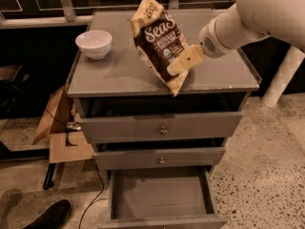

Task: Place brown chip bag into bottom drawer

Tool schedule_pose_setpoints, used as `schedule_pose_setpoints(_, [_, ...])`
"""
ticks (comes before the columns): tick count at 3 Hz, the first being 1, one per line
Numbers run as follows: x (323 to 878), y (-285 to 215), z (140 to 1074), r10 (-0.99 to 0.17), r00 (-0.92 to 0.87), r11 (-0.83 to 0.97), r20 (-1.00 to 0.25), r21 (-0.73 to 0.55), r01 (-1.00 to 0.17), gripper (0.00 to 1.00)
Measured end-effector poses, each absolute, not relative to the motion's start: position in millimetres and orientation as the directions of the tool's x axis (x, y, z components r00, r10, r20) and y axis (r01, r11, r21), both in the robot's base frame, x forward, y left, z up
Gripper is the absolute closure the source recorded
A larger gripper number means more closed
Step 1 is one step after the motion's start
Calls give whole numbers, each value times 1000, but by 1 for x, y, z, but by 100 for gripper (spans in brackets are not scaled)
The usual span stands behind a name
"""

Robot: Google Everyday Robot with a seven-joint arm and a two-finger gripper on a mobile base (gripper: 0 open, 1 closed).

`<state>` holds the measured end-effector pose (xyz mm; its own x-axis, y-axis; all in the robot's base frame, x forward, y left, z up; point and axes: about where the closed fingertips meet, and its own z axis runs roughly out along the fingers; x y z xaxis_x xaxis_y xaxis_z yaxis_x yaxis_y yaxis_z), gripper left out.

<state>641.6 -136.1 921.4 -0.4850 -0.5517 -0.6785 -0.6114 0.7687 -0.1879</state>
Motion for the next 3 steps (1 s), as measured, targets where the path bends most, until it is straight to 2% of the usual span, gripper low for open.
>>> schedule_pose_setpoints(3, [668, -110, 914, -501, -386, 737, -775, -148, -659, 0])
